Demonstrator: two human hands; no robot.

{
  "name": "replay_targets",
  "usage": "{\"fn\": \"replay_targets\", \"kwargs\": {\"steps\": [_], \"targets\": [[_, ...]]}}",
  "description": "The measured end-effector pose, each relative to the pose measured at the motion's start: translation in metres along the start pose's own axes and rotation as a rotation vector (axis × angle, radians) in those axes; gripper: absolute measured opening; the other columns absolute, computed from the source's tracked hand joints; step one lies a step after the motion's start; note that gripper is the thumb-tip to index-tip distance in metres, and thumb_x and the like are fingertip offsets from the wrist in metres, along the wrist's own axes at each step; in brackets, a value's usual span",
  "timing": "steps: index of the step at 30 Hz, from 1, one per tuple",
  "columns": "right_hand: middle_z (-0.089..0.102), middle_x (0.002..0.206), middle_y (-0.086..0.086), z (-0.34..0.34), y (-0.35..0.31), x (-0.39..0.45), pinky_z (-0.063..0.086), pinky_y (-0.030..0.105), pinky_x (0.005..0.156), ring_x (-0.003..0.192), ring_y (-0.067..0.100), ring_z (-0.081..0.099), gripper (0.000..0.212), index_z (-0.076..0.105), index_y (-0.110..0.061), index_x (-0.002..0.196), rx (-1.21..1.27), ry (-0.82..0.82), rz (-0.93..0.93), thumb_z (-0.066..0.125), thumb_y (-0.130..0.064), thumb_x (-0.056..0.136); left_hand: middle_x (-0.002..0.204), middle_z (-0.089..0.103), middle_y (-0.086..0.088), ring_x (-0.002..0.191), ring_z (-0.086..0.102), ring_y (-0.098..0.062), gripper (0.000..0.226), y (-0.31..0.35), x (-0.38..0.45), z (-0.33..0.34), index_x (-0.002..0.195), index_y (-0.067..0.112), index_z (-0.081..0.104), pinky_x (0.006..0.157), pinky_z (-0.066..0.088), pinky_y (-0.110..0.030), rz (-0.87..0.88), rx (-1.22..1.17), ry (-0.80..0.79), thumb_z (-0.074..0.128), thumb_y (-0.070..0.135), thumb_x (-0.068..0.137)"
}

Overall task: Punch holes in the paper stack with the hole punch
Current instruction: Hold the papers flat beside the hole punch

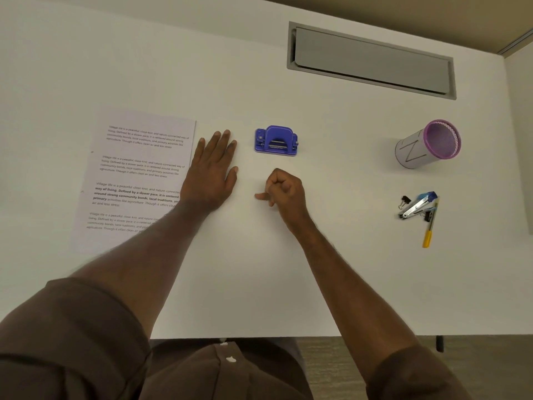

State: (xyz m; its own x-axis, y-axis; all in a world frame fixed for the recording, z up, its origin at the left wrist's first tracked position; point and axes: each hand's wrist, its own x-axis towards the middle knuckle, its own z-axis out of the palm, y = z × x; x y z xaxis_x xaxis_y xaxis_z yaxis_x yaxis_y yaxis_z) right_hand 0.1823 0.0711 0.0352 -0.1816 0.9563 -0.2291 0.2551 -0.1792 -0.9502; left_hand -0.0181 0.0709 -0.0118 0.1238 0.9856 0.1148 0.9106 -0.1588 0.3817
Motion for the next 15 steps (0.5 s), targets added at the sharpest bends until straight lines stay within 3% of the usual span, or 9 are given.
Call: {"fn": "replay_targets", "kwargs": {"steps": [1, 4, 7, 9, 12, 15], "targets": [[0.048, 0.067, 0.015, -0.007, 0.000, -0.003, 0.054, 0.021, 0.061, 0.062, 0.049, 0.059, 0.015, 0.051, 0.007, 0.074, 0.021, 0.021, 0.005, 0.048, 0.000, 0.087, 0.166, 0.025, -0.012, 0.155, 0.020, -0.030, 0.057, 0.000, 0.000, 0.000, 0.155, 0.006, 0.035, 0.127, 0.012, -0.049, 0.003, 0.000, 0.005, 0.041, 0.027, 0.102], [0.042, 0.060, 0.007, -0.031, 0.004, -0.014, 0.059, 0.035, 0.064, 0.055, 0.026, 0.055, 0.014, 0.048, 0.007, 0.072, 0.092, 0.125, -0.001, 0.048, -0.006, 0.079, 0.166, 0.026, -0.013, 0.155, 0.021, -0.030, 0.056, 0.001, 0.000, 0.000, 0.154, 0.005, 0.037, 0.128, 0.011, -0.048, 0.001, -0.005, 0.019, 0.043, 0.026, 0.102], [0.037, 0.058, 0.013, -0.040, 0.011, -0.031, 0.063, 0.050, 0.066, 0.049, 0.016, 0.040, 0.014, 0.047, 0.007, 0.070, 0.089, 0.096, 0.037, 0.046, -0.004, 0.079, 0.166, 0.026, -0.013, 0.155, 0.021, -0.030, 0.056, 0.001, 0.000, 0.000, 0.154, 0.005, 0.037, 0.127, 0.012, -0.050, 0.000, -0.007, 0.011, 0.043, 0.026, 0.102], [0.037, 0.058, 0.010, -0.036, 0.015, -0.036, 0.062, 0.056, 0.066, 0.047, 0.012, 0.041, 0.016, 0.045, 0.007, 0.069, 0.031, 0.062, 0.041, 0.046, -0.002, 0.083, 0.165, 0.027, -0.014, 0.154, 0.023, -0.031, 0.056, 0.002, 0.001, -0.001, 0.153, 0.004, 0.038, 0.126, 0.015, -0.052, 0.004, -0.005, 0.011, 0.043, 0.025, 0.101], [0.040, 0.061, 0.002, -0.019, 0.014, -0.030, 0.061, 0.056, 0.070, 0.049, 0.004, 0.047, 0.018, 0.044, 0.005, 0.070, -0.026, 0.031, 0.009, 0.046, 0.000, 0.087, 0.165, 0.026, -0.014, 0.154, 0.022, -0.031, 0.057, 0.002, 0.000, -0.001, 0.153, 0.004, 0.037, 0.126, 0.015, -0.052, 0.000, -0.008, 0.002, 0.043, 0.024, 0.101], [0.041, 0.063, 0.005, -0.004, 0.008, -0.013, 0.061, 0.056, 0.069, 0.051, 0.002, 0.052, 0.018, 0.046, 0.007, 0.072, -0.010, 0.036, -0.029, 0.046, 0.001, 0.089, 0.166, 0.025, -0.013, 0.155, 0.021, -0.031, 0.057, 0.002, 0.000, -0.002, 0.154, 0.005, 0.036, 0.127, 0.013, -0.051, -0.002, 0.000, -0.010, 0.041, 0.026, 0.101]]}}
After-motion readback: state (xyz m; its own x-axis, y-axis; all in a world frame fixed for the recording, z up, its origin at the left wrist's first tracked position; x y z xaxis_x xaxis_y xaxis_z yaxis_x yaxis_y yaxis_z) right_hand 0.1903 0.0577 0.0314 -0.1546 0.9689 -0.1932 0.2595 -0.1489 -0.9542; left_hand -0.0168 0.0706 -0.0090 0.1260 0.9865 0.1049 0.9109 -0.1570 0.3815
